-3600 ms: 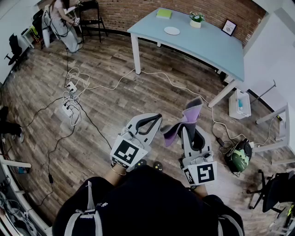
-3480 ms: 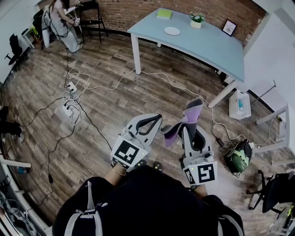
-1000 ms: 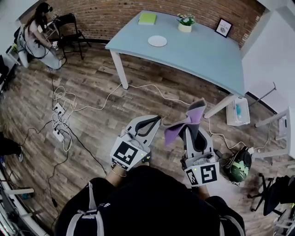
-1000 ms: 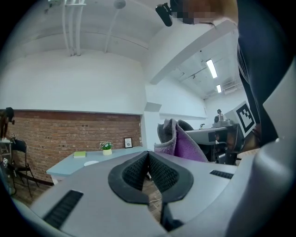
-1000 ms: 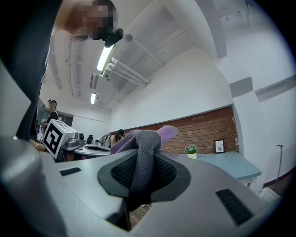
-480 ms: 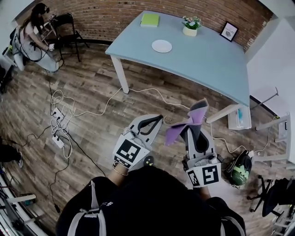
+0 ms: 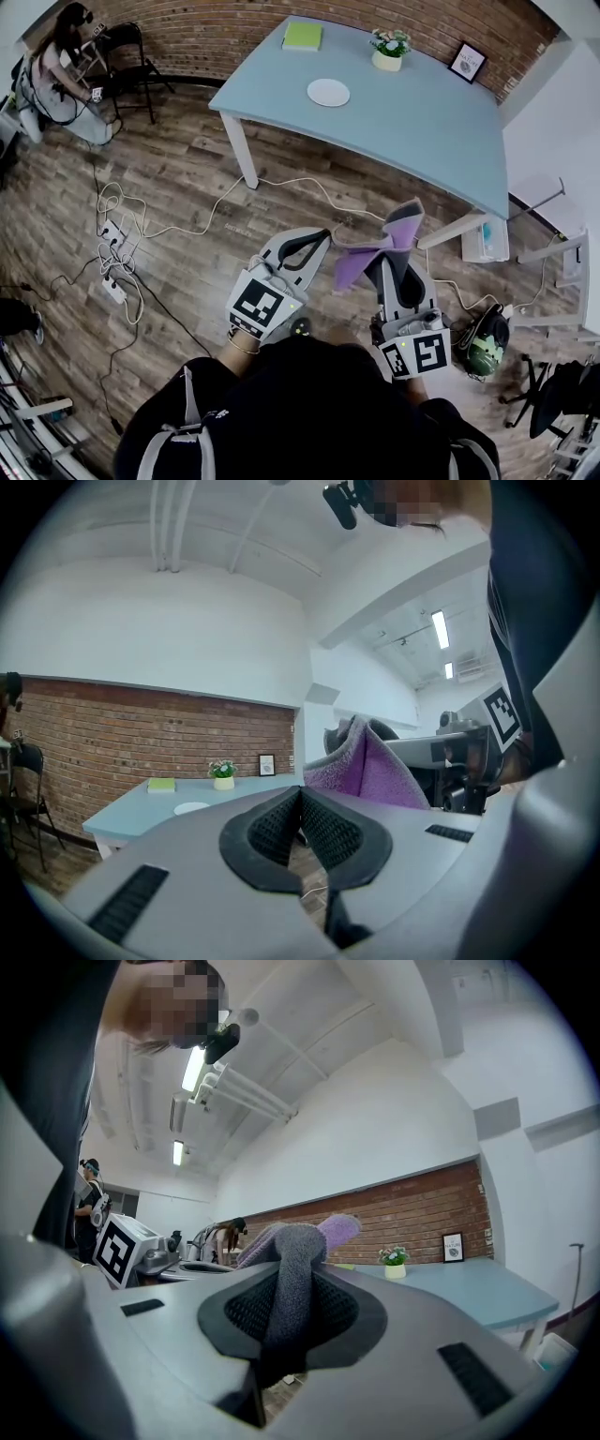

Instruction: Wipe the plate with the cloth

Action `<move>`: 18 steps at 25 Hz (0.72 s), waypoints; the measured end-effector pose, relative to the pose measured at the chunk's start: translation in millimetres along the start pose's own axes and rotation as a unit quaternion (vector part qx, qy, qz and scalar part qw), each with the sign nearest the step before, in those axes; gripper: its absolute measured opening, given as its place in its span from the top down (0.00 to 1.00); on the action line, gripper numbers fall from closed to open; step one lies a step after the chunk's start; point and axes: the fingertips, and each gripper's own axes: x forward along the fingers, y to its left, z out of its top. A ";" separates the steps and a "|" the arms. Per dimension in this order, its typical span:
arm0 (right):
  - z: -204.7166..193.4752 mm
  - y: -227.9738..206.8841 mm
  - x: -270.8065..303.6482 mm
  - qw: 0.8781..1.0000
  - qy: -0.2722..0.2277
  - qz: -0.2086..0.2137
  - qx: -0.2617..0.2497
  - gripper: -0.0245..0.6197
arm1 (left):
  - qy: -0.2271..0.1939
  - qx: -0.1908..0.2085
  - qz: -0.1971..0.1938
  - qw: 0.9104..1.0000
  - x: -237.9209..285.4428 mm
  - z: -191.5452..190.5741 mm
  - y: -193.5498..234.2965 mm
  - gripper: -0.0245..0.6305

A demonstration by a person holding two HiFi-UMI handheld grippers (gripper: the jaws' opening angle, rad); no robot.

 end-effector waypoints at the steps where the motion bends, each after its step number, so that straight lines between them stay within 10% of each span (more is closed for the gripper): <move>1: -1.2 0.2 1.6 1.000 0.001 0.003 0.004 0.87 | -0.001 -0.005 0.002 1.000 -0.2 0.3 1.7 0.96; 18: -4.8 -42.7 62.8 0.999 0.008 0.032 0.015 0.87 | 0.007 -0.012 0.027 1.000 48.4 -8.1 46.7 0.96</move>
